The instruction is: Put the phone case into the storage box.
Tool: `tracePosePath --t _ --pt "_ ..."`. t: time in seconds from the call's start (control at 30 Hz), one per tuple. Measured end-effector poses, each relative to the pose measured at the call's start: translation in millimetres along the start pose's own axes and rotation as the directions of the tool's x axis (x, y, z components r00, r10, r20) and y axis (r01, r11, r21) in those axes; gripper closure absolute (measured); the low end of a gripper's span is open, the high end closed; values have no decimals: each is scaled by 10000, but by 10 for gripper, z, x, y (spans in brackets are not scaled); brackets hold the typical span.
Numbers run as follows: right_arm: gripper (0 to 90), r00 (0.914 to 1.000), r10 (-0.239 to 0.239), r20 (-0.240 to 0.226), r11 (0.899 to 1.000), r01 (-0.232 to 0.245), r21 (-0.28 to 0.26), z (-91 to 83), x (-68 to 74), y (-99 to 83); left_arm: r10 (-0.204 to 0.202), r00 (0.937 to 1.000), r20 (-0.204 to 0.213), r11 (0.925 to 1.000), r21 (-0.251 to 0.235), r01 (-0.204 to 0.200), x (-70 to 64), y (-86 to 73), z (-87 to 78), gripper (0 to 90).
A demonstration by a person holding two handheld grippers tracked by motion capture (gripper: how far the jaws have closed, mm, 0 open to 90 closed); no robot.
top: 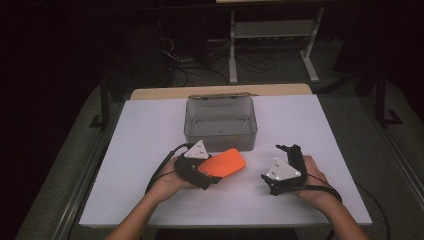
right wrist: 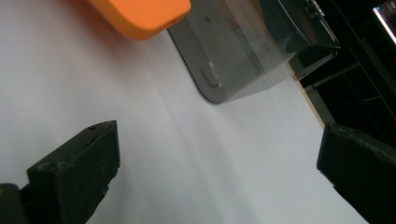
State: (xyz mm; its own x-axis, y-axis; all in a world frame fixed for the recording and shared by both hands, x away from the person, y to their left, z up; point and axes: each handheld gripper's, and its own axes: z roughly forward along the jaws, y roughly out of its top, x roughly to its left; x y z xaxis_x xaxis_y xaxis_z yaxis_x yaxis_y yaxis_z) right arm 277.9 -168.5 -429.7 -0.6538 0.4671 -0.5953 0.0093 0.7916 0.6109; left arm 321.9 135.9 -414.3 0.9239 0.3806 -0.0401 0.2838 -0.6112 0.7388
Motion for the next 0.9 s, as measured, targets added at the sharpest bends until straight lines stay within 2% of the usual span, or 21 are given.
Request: tracePosePath --t 0.3,0.7,0.8,0.9 --pt "0 9972 -702 268 9975 699 101 -4 51 32 1 10000 -8 10000 -13 -1 0 3 -2 154" --pt "0 9883 -1402 604 9901 1396 130 -15 109 58 1 10000 -12 10000 -9 -1 -4 7 -3 155" --pt "0 9840 -1665 633 9860 1657 169 0 141 61 -2 10000 -14 10000 -25 2 -4 8 -3 155" --pt "0 9704 -2296 744 9733 2284 244 18 170 73 26 10000 -11 10000 -18 -26 0 7 1 155"
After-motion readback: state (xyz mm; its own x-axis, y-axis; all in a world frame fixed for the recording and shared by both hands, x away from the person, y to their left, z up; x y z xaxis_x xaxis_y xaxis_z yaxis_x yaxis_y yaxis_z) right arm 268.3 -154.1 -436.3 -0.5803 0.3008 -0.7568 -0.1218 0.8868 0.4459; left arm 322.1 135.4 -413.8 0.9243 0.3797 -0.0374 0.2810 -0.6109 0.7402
